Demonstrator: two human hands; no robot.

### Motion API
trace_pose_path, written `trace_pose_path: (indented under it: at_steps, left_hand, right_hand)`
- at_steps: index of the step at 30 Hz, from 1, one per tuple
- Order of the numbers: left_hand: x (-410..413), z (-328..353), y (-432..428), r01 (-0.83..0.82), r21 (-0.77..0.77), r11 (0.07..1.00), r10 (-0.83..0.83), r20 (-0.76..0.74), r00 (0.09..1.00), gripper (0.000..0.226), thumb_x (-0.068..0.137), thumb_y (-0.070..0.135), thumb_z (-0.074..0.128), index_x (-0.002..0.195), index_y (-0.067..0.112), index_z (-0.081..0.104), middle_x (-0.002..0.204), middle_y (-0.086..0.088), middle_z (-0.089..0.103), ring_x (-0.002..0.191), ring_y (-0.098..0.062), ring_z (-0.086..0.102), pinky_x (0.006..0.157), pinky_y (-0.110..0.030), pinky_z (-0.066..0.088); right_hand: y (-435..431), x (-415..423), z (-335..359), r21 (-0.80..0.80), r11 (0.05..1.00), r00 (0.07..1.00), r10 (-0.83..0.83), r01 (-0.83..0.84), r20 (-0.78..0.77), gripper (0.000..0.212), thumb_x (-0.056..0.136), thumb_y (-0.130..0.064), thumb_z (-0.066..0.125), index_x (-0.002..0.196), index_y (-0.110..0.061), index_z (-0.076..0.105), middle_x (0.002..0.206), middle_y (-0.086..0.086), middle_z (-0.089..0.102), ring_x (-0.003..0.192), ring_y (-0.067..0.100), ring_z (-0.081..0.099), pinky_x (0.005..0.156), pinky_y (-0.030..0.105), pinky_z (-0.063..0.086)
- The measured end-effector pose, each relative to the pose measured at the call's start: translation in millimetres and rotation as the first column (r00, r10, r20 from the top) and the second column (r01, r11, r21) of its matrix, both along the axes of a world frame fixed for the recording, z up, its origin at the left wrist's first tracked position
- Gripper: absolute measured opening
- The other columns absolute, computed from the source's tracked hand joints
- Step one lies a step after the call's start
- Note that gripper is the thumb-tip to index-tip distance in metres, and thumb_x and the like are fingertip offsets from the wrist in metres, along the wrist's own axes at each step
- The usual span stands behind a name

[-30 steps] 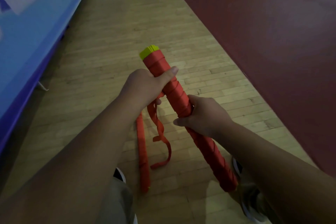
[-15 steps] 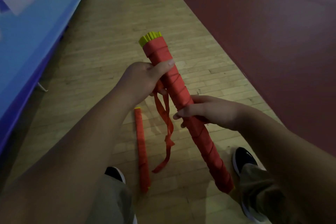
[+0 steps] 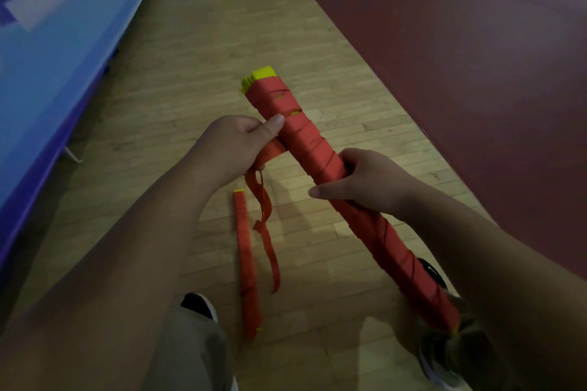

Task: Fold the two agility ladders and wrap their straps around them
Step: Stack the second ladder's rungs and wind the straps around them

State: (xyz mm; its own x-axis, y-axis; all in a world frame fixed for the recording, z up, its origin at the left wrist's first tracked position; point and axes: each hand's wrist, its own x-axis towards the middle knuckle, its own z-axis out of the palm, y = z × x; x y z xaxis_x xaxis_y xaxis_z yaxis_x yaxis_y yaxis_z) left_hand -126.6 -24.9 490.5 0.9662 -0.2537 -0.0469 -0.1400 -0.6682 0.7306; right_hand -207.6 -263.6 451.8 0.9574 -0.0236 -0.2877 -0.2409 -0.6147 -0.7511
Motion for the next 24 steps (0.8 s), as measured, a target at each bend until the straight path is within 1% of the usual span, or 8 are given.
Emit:
trace_pose_path:
  at_steps: [3,9,11,14,17,19,21,24]
  left_hand:
    - [1,-3,0,-0.020,-0.004,1.000,0.020,-0.018,1.000,0.055,0.100,0.075,0.056,0.092,0.027,0.081,0.069,0.004,0.077,0.054,-0.002,0.065,0.072,-0.033,0.055]
    - [-1,-5,-9,-0.043,-0.129,0.991,0.030,-0.106,0.994,0.056,0.098,0.073,0.061,0.087,0.024,0.083,0.072,0.003,0.077,0.068,-0.013,0.070,0.068,-0.031,0.051]
    - [-2,-7,-11,-0.058,-0.131,0.990,0.043,-0.114,0.993,0.057,0.097,0.073,0.062,0.084,0.022,0.083,0.071,0.003,0.077,0.067,-0.014,0.070,0.067,-0.030,0.051]
    - [-3,-10,-14,-0.085,-0.091,0.992,0.075,-0.103,0.992,0.062,0.096,0.076,0.061,0.084,0.019,0.083,0.070,0.001,0.077,0.066,-0.015,0.069,0.069,-0.032,0.052]
    - [-3,-14,-17,-0.130,-0.023,0.991,0.128,-0.074,0.989,0.071,0.093,0.081,0.060,0.087,0.013,0.081,0.066,-0.002,0.076,0.056,-0.015,0.067,0.066,-0.032,0.055]
    - [-6,-18,-22,-0.179,0.021,0.984,0.180,-0.048,0.982,0.072,0.091,0.083,0.061,0.083,0.013,0.078,0.064,-0.004,0.075,0.057,-0.018,0.070,0.064,-0.033,0.057]
    - [-9,-21,-27,-0.215,0.056,0.975,0.217,-0.040,0.975,0.074,0.090,0.084,0.060,0.080,0.012,0.076,0.068,-0.006,0.076,0.060,-0.020,0.072,0.060,-0.030,0.051]
    - [-9,-23,-31,-0.269,0.062,0.961,0.273,-0.070,0.960,0.079,0.086,0.087,0.060,0.080,0.010,0.078,0.071,-0.007,0.076,0.064,-0.021,0.073,0.061,-0.032,0.049]
  right_hand:
    - [2,1,-5,-0.108,0.994,0.999,-0.025,0.029,0.037,0.059,0.071,-0.061,0.097,0.107,-0.028,0.065,0.096,-0.003,0.076,0.085,0.015,0.075,0.073,0.036,0.060]
    - [6,-3,-18,-0.109,0.994,1.000,-0.003,0.006,0.022,0.048,0.074,-0.057,0.097,0.094,-0.023,0.069,0.086,-0.001,0.075,0.080,0.017,0.073,0.077,0.038,0.062]
    - [8,-3,-22,-0.140,0.990,1.000,0.004,-0.004,0.002,0.052,0.075,-0.058,0.096,0.096,-0.020,0.069,0.087,0.000,0.075,0.081,0.018,0.073,0.079,0.038,0.063]
    - [11,-3,-29,-0.188,0.982,1.000,0.016,-0.016,-0.001,0.053,0.077,-0.062,0.093,0.098,-0.021,0.067,0.090,0.000,0.075,0.084,0.020,0.073,0.086,0.046,0.065]
    - [17,-4,-34,-0.224,0.973,0.999,0.050,-0.051,-0.011,0.054,0.083,-0.065,0.087,0.115,-0.028,0.064,0.099,-0.005,0.071,0.093,0.018,0.070,0.091,0.048,0.063]
    - [23,-6,-41,-0.315,0.947,0.997,0.073,-0.070,-0.003,0.057,0.086,-0.067,0.083,0.124,-0.031,0.059,0.103,-0.006,0.068,0.094,0.017,0.069,0.092,0.048,0.062]
    - [29,-7,-46,-0.376,0.923,0.997,0.082,-0.079,-0.008,0.056,0.090,-0.066,0.079,0.126,-0.029,0.056,0.105,-0.005,0.065,0.095,0.018,0.067,0.094,0.048,0.062]
    - [33,-8,-50,-0.375,0.922,0.995,0.092,-0.098,-0.034,0.055,0.092,-0.065,0.078,0.126,-0.028,0.055,0.104,-0.006,0.064,0.094,0.017,0.067,0.092,0.048,0.063]
